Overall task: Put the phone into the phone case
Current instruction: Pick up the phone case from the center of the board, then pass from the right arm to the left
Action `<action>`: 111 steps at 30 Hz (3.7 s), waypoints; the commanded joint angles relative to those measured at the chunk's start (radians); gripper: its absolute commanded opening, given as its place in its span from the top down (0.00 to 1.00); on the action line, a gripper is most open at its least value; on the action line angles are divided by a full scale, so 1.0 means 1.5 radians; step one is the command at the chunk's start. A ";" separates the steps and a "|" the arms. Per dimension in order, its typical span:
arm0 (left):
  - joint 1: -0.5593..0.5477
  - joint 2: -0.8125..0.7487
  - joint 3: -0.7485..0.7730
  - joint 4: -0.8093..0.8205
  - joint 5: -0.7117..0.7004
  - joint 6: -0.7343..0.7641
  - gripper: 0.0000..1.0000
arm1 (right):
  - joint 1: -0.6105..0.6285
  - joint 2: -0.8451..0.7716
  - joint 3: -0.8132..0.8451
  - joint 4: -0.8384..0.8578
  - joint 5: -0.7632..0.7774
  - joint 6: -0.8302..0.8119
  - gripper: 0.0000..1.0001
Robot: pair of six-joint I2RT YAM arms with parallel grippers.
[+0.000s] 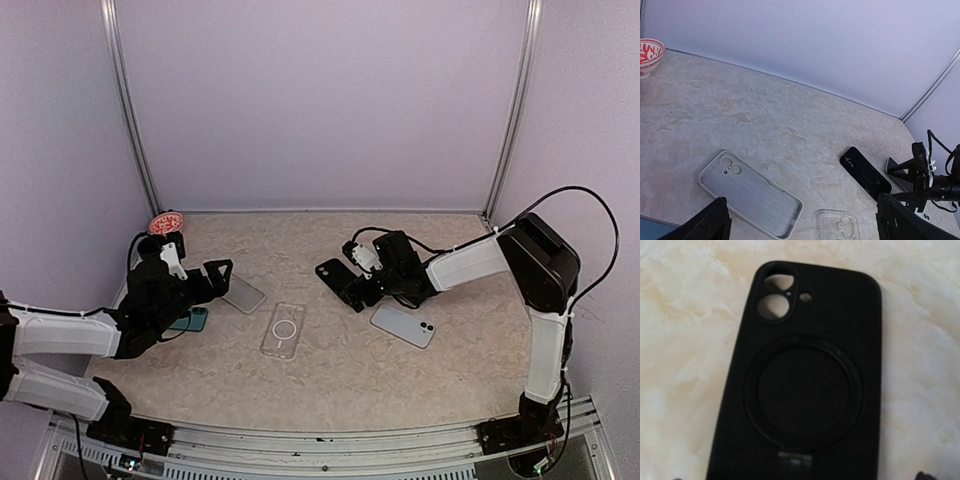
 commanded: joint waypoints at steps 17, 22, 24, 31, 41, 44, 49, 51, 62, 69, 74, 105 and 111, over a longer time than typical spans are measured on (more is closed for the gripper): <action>-0.004 0.025 0.022 0.029 0.022 -0.009 0.01 | 0.011 0.068 0.045 -0.027 -0.010 -0.004 0.17; -0.004 0.027 0.026 0.028 0.023 -0.007 0.01 | 0.011 0.063 0.042 -0.028 -0.021 0.007 0.24; -0.004 0.029 0.029 0.028 0.026 -0.006 0.01 | 0.011 0.056 0.035 -0.022 -0.027 0.011 0.25; -0.005 0.038 0.035 0.034 0.038 0.003 0.01 | 0.011 0.022 0.019 -0.011 -0.032 0.020 0.23; -0.016 0.052 0.047 0.061 0.079 0.098 0.01 | 0.010 -0.049 0.001 -0.015 -0.087 0.034 0.23; -0.022 0.071 0.056 0.068 0.094 0.158 0.01 | 0.011 -0.063 -0.002 -0.027 -0.117 0.045 0.23; -0.042 0.128 0.080 0.076 0.132 0.266 0.01 | 0.011 -0.102 -0.019 -0.036 -0.177 0.059 0.23; -0.057 0.146 0.078 0.095 0.133 0.317 0.01 | 0.011 -0.121 -0.028 -0.042 -0.194 0.062 0.23; -0.094 0.219 0.009 0.340 0.211 0.626 0.01 | 0.019 -0.229 -0.112 -0.050 -0.245 0.080 0.23; -0.113 0.327 0.063 0.382 0.221 0.764 0.01 | 0.045 -0.263 -0.140 -0.049 -0.266 0.085 0.23; -0.114 0.361 0.080 0.396 0.270 0.821 0.01 | 0.061 -0.280 -0.151 -0.053 -0.274 0.091 0.23; -0.115 0.346 0.150 0.237 0.438 0.852 0.53 | 0.091 -0.258 -0.141 -0.082 -0.394 0.071 0.21; -0.115 0.343 0.150 0.220 0.449 0.853 0.53 | 0.091 -0.258 -0.140 -0.090 -0.390 0.062 0.18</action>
